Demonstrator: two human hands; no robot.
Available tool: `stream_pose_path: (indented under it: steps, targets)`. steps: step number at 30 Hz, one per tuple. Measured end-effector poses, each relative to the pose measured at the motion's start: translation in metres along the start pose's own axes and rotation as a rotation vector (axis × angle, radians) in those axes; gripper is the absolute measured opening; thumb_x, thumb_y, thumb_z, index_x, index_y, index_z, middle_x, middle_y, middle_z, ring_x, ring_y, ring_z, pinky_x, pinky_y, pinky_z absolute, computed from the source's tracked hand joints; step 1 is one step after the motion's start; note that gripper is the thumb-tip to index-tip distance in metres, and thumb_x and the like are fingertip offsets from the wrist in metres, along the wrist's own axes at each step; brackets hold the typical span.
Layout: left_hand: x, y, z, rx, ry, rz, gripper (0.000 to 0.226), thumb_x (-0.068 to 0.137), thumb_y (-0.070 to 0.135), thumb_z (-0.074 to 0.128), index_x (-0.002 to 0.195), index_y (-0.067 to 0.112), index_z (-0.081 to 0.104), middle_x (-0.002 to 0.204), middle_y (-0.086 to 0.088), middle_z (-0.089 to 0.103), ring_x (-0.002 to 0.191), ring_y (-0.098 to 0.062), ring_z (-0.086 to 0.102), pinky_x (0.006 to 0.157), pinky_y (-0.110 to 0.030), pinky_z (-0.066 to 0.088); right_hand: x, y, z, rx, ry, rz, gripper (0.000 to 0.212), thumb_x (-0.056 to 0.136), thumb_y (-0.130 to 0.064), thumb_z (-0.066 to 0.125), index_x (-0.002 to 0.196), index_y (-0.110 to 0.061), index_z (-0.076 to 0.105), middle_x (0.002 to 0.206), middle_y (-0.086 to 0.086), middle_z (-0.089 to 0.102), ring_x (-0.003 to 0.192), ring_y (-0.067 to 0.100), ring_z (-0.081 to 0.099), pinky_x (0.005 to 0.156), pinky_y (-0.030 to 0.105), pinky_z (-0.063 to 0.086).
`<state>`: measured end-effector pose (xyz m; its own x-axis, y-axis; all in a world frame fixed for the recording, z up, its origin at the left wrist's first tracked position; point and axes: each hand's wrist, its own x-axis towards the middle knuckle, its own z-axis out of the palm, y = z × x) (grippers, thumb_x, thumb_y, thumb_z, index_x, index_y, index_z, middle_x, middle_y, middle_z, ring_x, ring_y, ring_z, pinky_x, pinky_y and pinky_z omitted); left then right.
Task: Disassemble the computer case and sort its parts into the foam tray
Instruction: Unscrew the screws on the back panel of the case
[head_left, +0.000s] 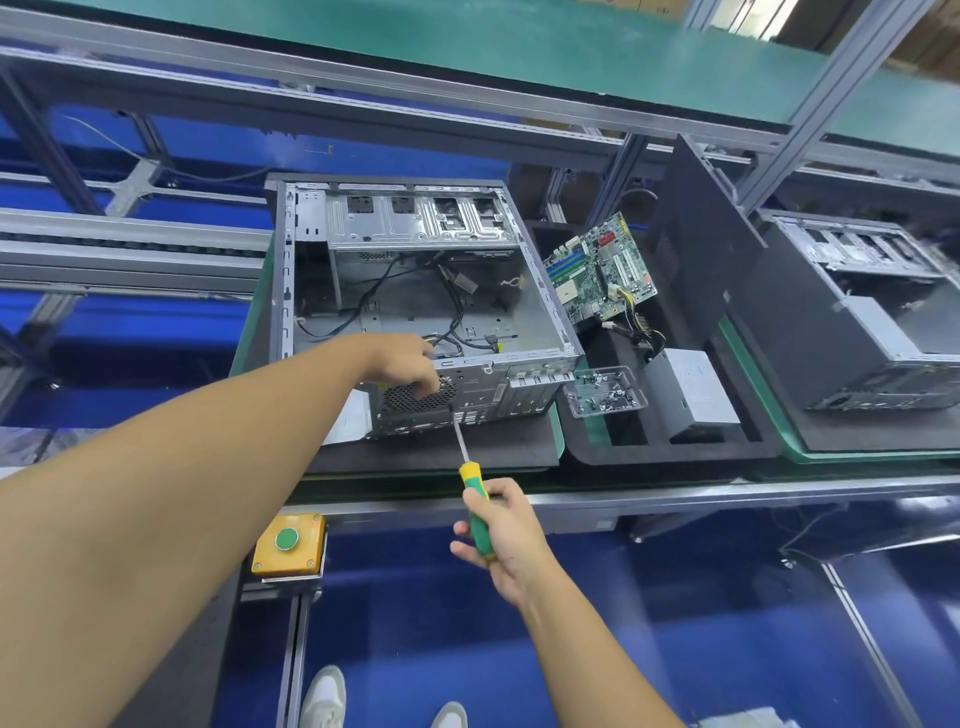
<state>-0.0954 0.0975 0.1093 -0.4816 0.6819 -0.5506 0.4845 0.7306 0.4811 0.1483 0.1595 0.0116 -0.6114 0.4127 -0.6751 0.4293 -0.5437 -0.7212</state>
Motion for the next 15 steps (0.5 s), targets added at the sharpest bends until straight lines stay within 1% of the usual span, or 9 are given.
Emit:
stream_pose_path:
  steps: [2,4,5,6,7,10,12,14,15]
  targets:
    - [0.0009,-0.0005,0.0001,0.005,-0.009,0.009,0.064,0.056,0.030,0.062,0.115,0.006,0.061,0.130,-0.007,0.056,0.107,-0.026,0.058,0.086,-0.039,0.049,-0.0013,-0.0035,0.0024,0.000,-0.026,0.031,0.018,0.096,-0.022,0.067,0.104,-0.014,0.054,0.092,0.004,0.056,0.056,0.014,0.057,0.045,0.025,0.043]
    - [0.0025,-0.0010,0.0001,0.011,-0.018,0.015,0.053,0.059,0.028,0.064,0.107,0.006,0.060,0.117,-0.008,0.059,0.098,-0.023,0.058,0.074,-0.033,0.045,-0.0028,-0.0079,0.0037,0.066,-0.084,0.101,0.021,0.099,-0.028,0.060,0.108,-0.010,0.058,0.089,0.008,0.058,0.056,0.016,0.054,0.044,0.025,0.038]
    - [0.0035,-0.0016,0.0002,0.012,-0.023,0.016,0.051,0.063,0.026,0.065,0.109,0.006,0.060,0.133,-0.022,0.037,0.099,-0.023,0.058,0.073,-0.032,0.044,-0.0034,-0.0098,0.0034,0.094,-0.115,0.133,0.027,0.101,-0.029,0.053,0.112,-0.005,0.061,0.088,0.010,0.062,0.058,0.017,0.054,0.045,0.027,0.039]
    - [0.0044,-0.0020,0.0004,0.011,-0.028,0.017,0.047,0.064,0.025,0.065,0.107,0.008,0.059,0.103,0.015,0.035,0.097,-0.021,0.058,0.073,-0.032,0.044,-0.0036,-0.0110,0.0027,0.097,-0.139,0.148,0.033,0.102,-0.027,0.047,0.115,0.000,0.063,0.087,0.012,0.065,0.060,0.018,0.056,0.048,0.028,0.042]
    - [0.0053,-0.0025,0.0004,0.008,-0.030,0.018,0.042,0.062,0.026,0.064,0.100,0.011,0.059,0.109,-0.001,0.056,0.090,-0.018,0.057,0.072,-0.031,0.043,-0.0029,-0.0109,0.0011,0.066,-0.145,0.141,0.034,0.102,-0.023,0.044,0.115,0.003,0.064,0.087,0.013,0.068,0.061,0.019,0.057,0.050,0.030,0.045]
    - [0.0060,-0.0030,0.0001,-0.010,-0.033,0.014,0.025,0.061,0.026,0.065,0.082,0.019,0.054,0.091,0.004,0.054,0.074,-0.015,0.051,0.065,-0.029,0.038,-0.0018,-0.0093,-0.0007,-0.042,-0.136,0.056,0.022,0.101,-0.015,0.049,0.110,-0.001,0.064,0.087,0.013,0.066,0.065,0.018,0.060,0.061,0.034,0.054]
    - [0.0066,-0.0033,0.0002,-0.016,-0.021,0.013,0.027,0.067,0.022,0.067,0.090,0.013,0.056,0.087,0.007,0.050,0.076,-0.014,0.052,0.064,-0.030,0.040,-0.0009,-0.0071,-0.0008,-0.046,-0.117,0.014,0.011,0.100,-0.014,0.058,0.107,-0.007,0.057,0.092,0.013,0.059,0.066,0.019,0.062,0.065,0.038,0.059]
    - [0.0073,-0.0038,0.0000,-0.003,-0.016,0.017,0.052,0.064,0.024,0.066,0.114,0.011,0.058,0.103,0.001,0.054,0.092,-0.021,0.059,0.075,-0.038,0.049,0.0003,-0.0070,-0.0005,-0.052,-0.072,0.011,0.018,0.096,-0.014,0.065,0.108,-0.013,0.052,0.096,0.008,0.055,0.065,0.018,0.062,0.060,0.036,0.058]
    - [0.0073,-0.0040,0.0002,0.005,-0.009,0.017,0.061,0.061,0.026,0.065,0.120,0.011,0.057,0.112,-0.002,0.056,0.101,-0.025,0.060,0.082,-0.041,0.051,0.0006,-0.0071,-0.0005,-0.077,-0.059,0.007,0.021,0.095,-0.015,0.066,0.108,-0.016,0.050,0.097,0.006,0.054,0.061,0.015,0.060,0.054,0.031,0.055]
